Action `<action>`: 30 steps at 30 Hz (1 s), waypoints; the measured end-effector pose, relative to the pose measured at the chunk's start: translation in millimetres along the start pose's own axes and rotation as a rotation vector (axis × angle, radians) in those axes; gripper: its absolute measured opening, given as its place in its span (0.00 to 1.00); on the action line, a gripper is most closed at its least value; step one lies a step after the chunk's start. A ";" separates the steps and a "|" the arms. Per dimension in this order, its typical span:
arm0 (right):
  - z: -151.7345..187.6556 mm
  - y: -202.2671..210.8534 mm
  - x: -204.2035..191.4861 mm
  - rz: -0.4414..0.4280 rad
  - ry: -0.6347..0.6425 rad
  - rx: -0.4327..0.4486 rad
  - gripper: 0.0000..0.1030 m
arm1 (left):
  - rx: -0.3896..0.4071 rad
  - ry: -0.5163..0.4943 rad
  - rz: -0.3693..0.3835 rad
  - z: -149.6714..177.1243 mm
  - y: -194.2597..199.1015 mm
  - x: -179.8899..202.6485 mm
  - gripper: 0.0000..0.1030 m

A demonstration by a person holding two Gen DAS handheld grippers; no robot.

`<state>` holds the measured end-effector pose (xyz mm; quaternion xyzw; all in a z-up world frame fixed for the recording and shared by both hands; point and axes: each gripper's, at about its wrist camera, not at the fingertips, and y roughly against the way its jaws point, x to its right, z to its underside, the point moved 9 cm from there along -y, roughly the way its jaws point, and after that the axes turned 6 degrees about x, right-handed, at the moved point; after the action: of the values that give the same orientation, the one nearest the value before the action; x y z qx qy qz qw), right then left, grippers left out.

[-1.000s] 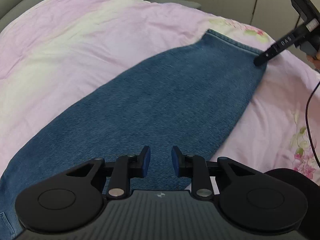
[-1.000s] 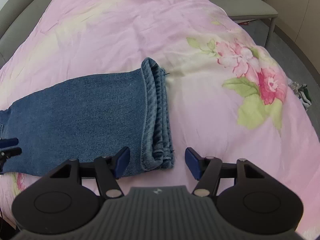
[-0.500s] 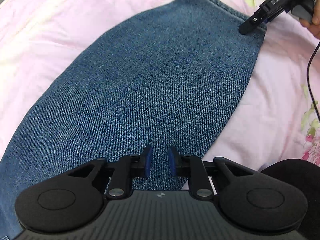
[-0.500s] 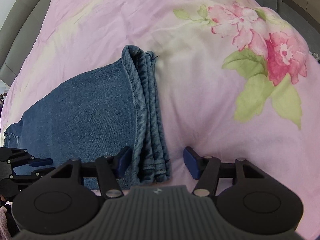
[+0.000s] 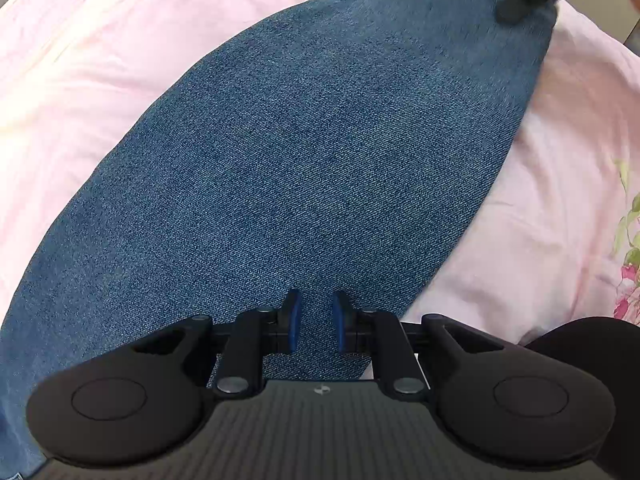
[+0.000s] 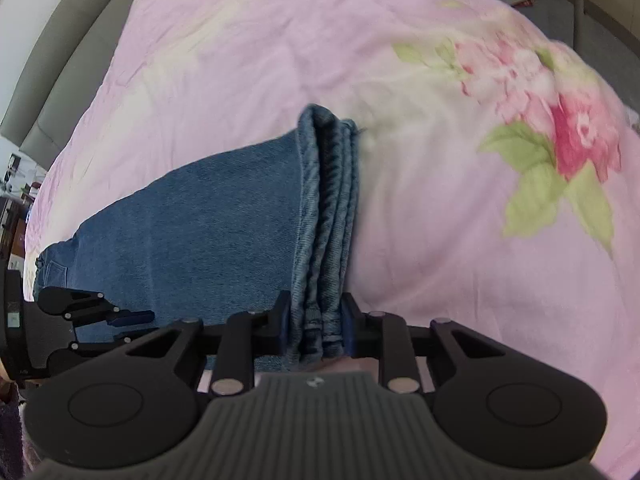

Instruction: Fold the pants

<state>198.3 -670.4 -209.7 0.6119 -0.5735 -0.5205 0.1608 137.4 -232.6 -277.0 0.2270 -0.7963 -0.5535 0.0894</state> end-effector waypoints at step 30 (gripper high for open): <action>-24.1 -3.8 -369.5 -0.206 0.401 0.003 0.19 | 0.270 0.448 -0.081 171.0 167.1 -149.4 0.27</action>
<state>293.9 -357.8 -35.8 0.7585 -0.4654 -0.4013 0.2167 157.9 27.5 -170.1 0.3855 -0.8134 -0.3816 0.2100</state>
